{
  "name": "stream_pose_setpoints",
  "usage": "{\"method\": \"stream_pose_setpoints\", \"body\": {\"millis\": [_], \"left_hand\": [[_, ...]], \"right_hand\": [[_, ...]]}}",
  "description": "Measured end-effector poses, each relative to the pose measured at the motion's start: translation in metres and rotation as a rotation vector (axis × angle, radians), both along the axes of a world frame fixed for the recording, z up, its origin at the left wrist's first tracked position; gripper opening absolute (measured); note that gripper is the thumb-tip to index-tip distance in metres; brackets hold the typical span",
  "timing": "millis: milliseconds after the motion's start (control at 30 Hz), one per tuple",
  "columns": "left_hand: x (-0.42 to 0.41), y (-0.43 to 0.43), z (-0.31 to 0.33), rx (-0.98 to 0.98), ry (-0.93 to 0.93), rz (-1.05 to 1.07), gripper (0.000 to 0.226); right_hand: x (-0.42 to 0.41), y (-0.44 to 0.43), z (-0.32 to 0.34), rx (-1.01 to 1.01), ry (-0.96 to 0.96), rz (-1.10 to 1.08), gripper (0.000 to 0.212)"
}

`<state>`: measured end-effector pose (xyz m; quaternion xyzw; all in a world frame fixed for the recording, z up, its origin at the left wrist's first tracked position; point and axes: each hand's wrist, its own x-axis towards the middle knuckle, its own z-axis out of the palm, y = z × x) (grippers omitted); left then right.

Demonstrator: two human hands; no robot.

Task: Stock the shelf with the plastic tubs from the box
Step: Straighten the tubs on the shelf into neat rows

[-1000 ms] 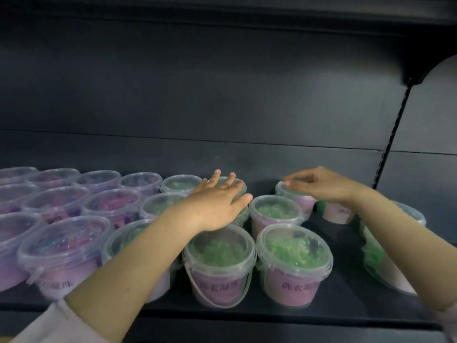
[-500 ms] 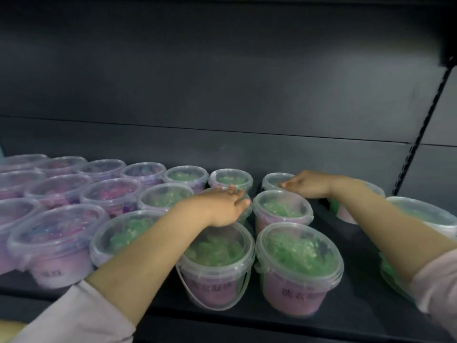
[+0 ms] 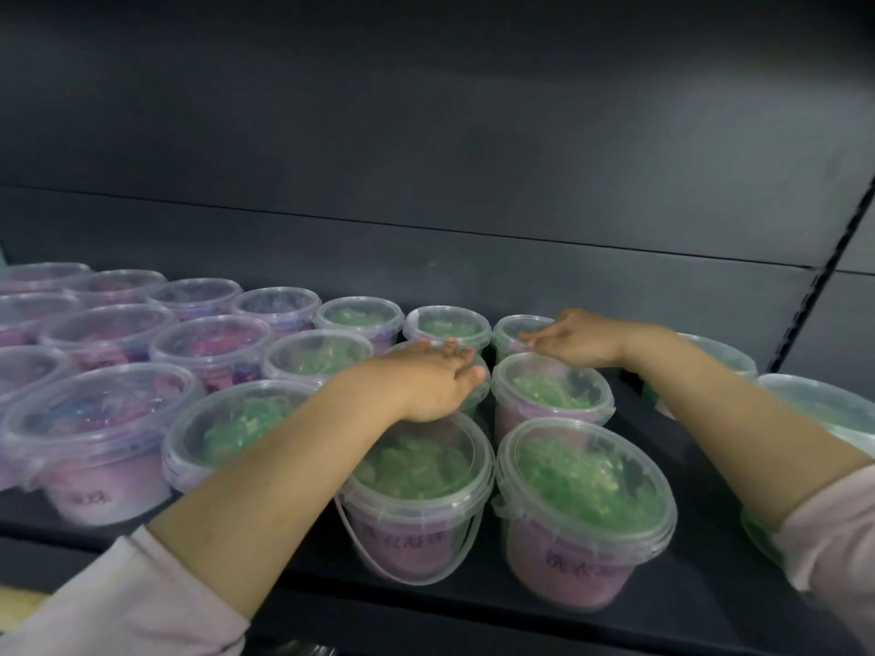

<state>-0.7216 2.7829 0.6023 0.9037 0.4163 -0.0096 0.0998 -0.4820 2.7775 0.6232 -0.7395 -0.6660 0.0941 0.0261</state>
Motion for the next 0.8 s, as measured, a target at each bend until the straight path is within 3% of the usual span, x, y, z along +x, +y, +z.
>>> {"method": "stream_pose_setpoints", "body": {"millis": [233, 333, 433, 600, 800], "left_hand": [[-0.002, 0.003, 0.006, -0.042, 0.008, 0.040, 0.066], [-0.009, -0.001, 0.015, -0.096, -0.074, 0.050, 0.071], [-0.022, -0.017, 0.024, 0.003, -0.204, -0.008, 0.065], [-0.067, -0.075, 0.016, 0.223, -0.452, -0.203, 0.055], [-0.090, -0.103, -0.012, 0.399, -0.279, -0.243, 0.058]], "right_hand": [[-0.008, -0.022, -0.001, 0.063, 0.070, -0.001, 0.056], [-0.021, -0.049, 0.006, 0.145, 0.081, 0.042, 0.056], [-0.039, -0.096, 0.018, 0.248, 0.104, 0.125, 0.051], [-0.071, -0.196, 0.006, 0.368, -0.007, 0.262, 0.063], [-0.099, -0.242, -0.042, 0.510, 0.062, 0.137, 0.045]]}}
